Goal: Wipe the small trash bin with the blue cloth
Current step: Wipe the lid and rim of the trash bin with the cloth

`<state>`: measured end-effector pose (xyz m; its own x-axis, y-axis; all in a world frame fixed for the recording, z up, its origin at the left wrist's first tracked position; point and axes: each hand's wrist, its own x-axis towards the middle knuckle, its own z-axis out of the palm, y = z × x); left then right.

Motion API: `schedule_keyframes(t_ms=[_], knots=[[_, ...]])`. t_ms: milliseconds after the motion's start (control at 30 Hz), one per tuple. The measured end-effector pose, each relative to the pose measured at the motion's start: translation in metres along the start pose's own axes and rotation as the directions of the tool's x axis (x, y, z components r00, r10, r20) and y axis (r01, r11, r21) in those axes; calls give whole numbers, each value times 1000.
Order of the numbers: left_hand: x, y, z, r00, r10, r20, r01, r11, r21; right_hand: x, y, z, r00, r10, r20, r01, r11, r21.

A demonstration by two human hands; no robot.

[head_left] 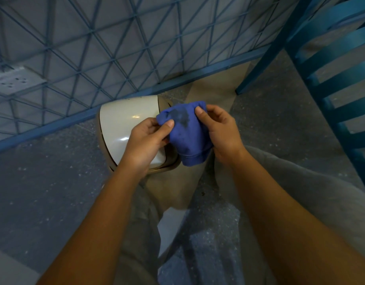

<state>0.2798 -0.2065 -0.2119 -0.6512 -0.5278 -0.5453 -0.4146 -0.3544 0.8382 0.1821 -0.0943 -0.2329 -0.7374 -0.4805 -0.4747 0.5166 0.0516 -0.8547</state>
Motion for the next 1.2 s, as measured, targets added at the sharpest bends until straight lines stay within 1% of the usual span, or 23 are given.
schedule_keyframes(t_ms=[67, 133, 200, 233, 267, 300, 367, 467, 500, 533, 600, 667, 733, 800, 867, 933, 1000, 1033, 1067, 1100, 1133, 1167, 1200], knots=[[0, -1, 1, 1000, 18, -22, -17, 999, 43, -2, -4, -3, 996, -73, -47, 67, 991, -111], [0, -3, 3, 999, 23, -37, -20, 997, 81, -6, -5, -5, 984, -160, -82, 133, 956, -262], [2, -5, 3, 998, 30, -58, -21, 990, 141, -9, -6, -6, 949, -300, -99, 224, 860, -458], [2, -5, 4, 997, 37, -68, -24, 983, 180, -11, -6, -6, 928, -362, -90, 266, 813, -519], [2, -5, 4, 997, 42, -68, -27, 979, 202, -12, -8, -6, 914, -398, -85, 293, 787, -542], [1, -4, 5, 997, 48, -60, -34, 978, 207, -13, -8, -5, 910, -403, -93, 296, 791, -535], [0, -2, 7, 998, 62, -25, -56, 979, 195, -11, -10, -6, 934, -337, -120, 249, 852, -460], [-4, 1, 10, 997, 48, 62, -54, 995, 88, -9, -9, -6, 983, -129, -132, 76, 935, -347], [-4, 2, 11, 995, 37, 95, -41, 998, 45, -8, -8, -6, 992, -35, -122, 2, 964, -267], [-5, 2, 12, 992, 23, 121, -24, 1000, 5, -9, -10, -6, 994, 62, -89, -74, 987, -141], [-4, 1, 12, 988, -14, 152, 22, 998, -52, -9, -14, -5, 979, 200, 43, -204, 971, 127], [-2, -2, 10, 985, -59, 160, 74, 993, -90, -11, -21, -3, 951, 254, 177, -294, 921, 255], [-1, -4, 12, 985, -100, 143, 117, 986, -118, -13, -25, 0, 925, 265, 273, -343, 893, 293], [-2, -4, 17, 983, -138, 124, 156, 977, -147, -15, -24, 3, 918, 250, 307, -337, 900, 276], [-3, -6, 21, 975, -175, 135, 195, 969, -152, -16, -21, 4, 924, 218, 314, -303, 919, 251], [-3, -9, 22, 970, -194, 149, 208, 974, -86, -17, -18, 4, 932, 179, 316, -267, 927, 262], [-1, -11, 20, 981, -165, 105, 153, 982, 110, -15, -14, 2, 947, 157, 281, -238, 928, 286], [-1, -11, 20, 991, -115, 69, 96, 969, 228, -13, -11, 1, 957, 156, 244, -226, 930, 291], [-2, -11, 19, 999, -24, 30, 13, 943, 334, -11, -8, 0, 965, 164, 206, -220, 930, 294], [-2, -9, 17, 994, 112, -9, -97, 895, 436, -9, -6, -1, 970, 178, 168, -221, 932, 287], [-2, -8, 14, 965, 258, -42, -194, 815, 547, -7, -2, -2, 970, 203, 132, -232, 935, 270], [-2, -6, 10, 923, 380, -55, -252, 708, 660, -6, 1, -4, 967, 233, 98, -250, 939, 236], [0, -4, 5, 885, 462, -46, -269, 591, 761, -4, 5, -5, 962, 266, 65, -274, 941, 198]])
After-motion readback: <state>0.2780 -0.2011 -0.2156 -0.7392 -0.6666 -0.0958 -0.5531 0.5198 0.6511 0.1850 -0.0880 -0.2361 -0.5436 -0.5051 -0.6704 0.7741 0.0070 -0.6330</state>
